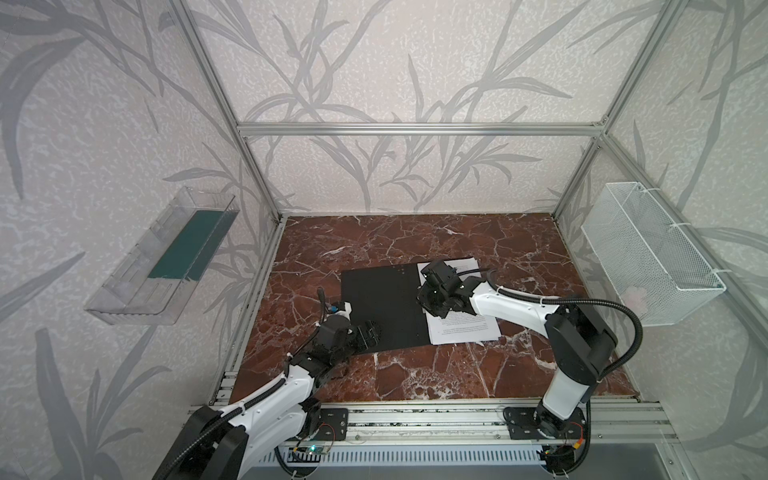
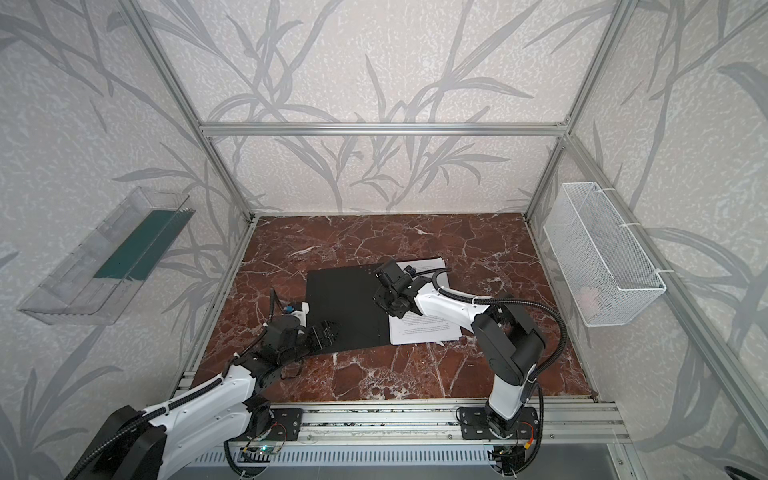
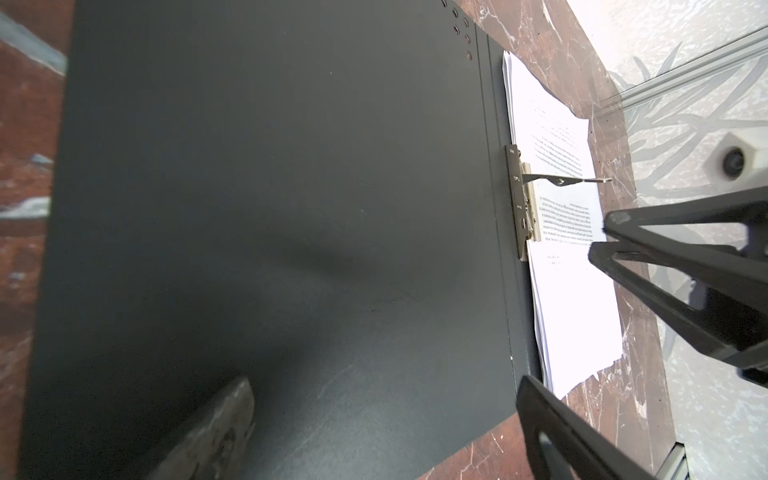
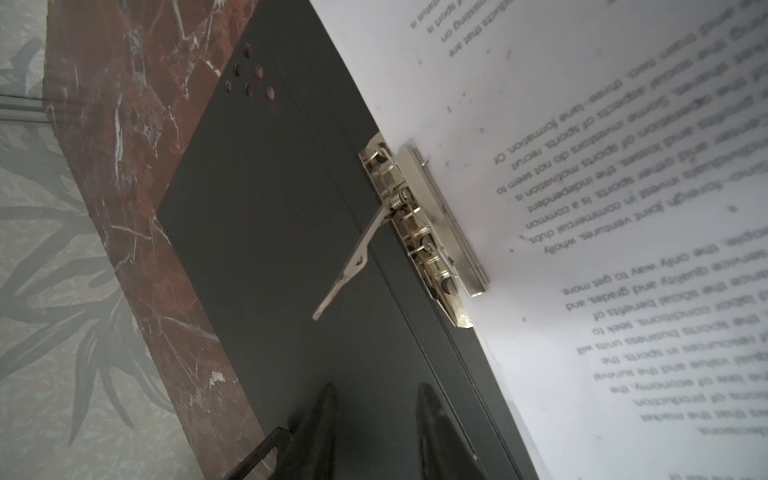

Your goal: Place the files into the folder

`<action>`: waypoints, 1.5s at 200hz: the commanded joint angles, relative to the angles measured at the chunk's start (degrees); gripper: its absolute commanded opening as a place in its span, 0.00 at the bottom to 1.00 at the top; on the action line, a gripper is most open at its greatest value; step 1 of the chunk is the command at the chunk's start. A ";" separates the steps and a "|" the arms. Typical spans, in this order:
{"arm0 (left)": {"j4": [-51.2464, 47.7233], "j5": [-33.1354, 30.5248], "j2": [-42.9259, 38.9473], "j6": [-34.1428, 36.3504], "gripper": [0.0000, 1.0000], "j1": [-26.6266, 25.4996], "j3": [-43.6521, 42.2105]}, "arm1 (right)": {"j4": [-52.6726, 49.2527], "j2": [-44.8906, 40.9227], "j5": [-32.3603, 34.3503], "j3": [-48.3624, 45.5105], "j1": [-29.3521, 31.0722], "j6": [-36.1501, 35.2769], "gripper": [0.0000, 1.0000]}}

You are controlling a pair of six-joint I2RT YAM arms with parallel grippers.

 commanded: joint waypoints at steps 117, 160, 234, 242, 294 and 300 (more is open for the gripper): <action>-0.84 -0.46 2.49 -0.65 0.99 0.27 -1.07 | 0.00 -0.07 2.47 3.92 -2.65 0.60 0.24; 0.12 -0.24 4.08 -0.55 0.99 0.22 -0.99 | 0.39 1.31 0.92 4.45 -3.45 0.59 0.24; 1.10 0.46 6.81 -0.47 0.99 0.20 -0.44 | 1.39 3.10 -0.51 4.87 -3.54 0.94 0.22; 1.08 0.49 6.82 -0.40 0.99 0.26 -0.46 | 1.57 3.05 -0.56 4.70 -3.61 1.07 0.22; 1.28 0.46 7.09 -0.37 0.99 0.21 -0.42 | 1.75 2.92 -1.01 4.00 -3.71 1.64 0.20; 1.27 0.40 7.05 -0.37 0.99 0.32 -0.41 | 1.78 2.88 -0.96 3.86 -3.80 1.86 0.20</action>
